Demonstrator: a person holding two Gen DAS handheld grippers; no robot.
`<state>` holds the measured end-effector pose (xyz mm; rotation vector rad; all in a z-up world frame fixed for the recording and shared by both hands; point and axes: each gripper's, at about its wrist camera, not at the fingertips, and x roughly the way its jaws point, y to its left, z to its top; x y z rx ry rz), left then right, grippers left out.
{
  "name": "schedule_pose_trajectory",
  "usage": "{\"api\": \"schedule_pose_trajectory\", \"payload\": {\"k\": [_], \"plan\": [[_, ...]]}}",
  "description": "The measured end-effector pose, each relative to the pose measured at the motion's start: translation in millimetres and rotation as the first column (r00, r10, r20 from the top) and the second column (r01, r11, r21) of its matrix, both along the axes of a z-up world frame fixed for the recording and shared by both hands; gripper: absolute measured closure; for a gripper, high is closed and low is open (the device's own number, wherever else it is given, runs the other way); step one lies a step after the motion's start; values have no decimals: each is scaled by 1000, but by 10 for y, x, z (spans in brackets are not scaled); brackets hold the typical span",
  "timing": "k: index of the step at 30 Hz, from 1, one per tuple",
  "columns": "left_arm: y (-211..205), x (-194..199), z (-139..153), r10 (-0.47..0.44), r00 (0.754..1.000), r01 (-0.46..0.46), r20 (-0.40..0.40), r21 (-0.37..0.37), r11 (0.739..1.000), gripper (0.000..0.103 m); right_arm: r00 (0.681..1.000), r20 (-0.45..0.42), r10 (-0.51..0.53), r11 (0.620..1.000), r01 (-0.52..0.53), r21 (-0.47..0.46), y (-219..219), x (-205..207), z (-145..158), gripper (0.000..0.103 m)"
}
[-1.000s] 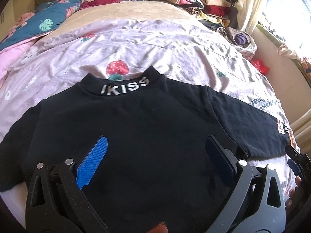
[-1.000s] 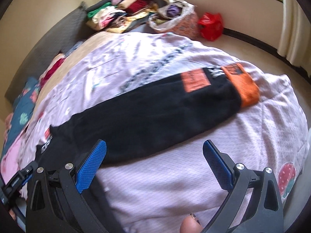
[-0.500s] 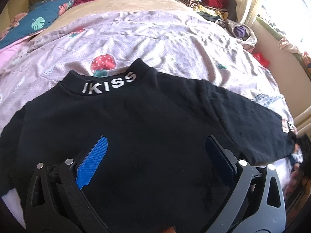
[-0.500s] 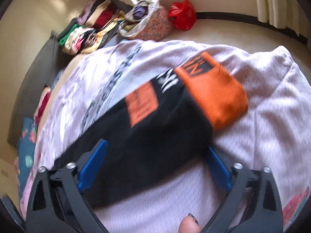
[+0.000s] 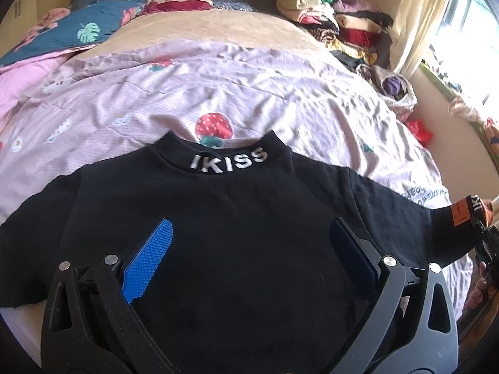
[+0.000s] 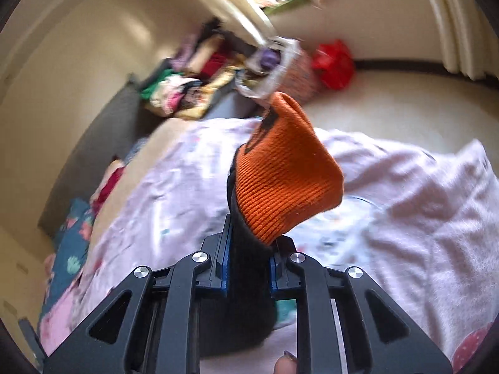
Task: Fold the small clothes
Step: 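Close the right gripper on the orange cuff and lift it, then carry the sleeve across the shirt body toward the left gripper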
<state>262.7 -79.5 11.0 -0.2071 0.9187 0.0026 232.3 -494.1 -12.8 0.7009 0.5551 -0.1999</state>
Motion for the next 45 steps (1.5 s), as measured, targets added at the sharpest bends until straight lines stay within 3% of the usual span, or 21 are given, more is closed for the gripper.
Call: {"api": "schedule_pose_trajectory", "payload": {"k": [6, 15, 22, 27, 31, 35, 39, 42, 45], "plan": [[182, -115, 124, 20, 999, -20, 31, 4, 1000, 8, 995, 45, 93, 993, -89, -83, 460, 41, 383, 86], [529, -230, 195, 37, 998, -33, 47, -85, 996, 8, 967, 46, 251, 952, -238, -190, 1324, 120, 667, 86], [800, -290, 145, 18, 999, -9, 37, -228, 974, 8, 936, 22, 351, 908, -334, -255, 1976, 170, 676, 86], [943, -276, 69, -30, 999, 35, 20, -370, 928, 9, 912, -19, 411, 877, -401, -265, 2403, 248, 561, 86], [1047, -287, 5, -28, 999, 32, 17, -407, 913, 9, 893, -55, 447, 857, -445, -261, 2717, 309, 414, 86], [1170, -278, -80, -37, 999, 37, 10, -495, 868, 9, 874, -90, 478, 836, -484, -259, 2970, 357, 263, 86], [1244, -258, -152, -35, 999, 31, 1, -509, 860, 9, 856, -120, 504, 818, -517, -253, 3189, 386, 111, 84], [1267, -225, -247, -57, 998, 40, -12, -570, 821, 9, 839, -143, 526, 808, -545, -226, 3315, 402, -17, 84], [1290, -200, -335, -63, 998, 36, -24, -602, 798, 9, 820, -162, 549, 794, -573, -204, 3400, 394, -102, 83]]}}
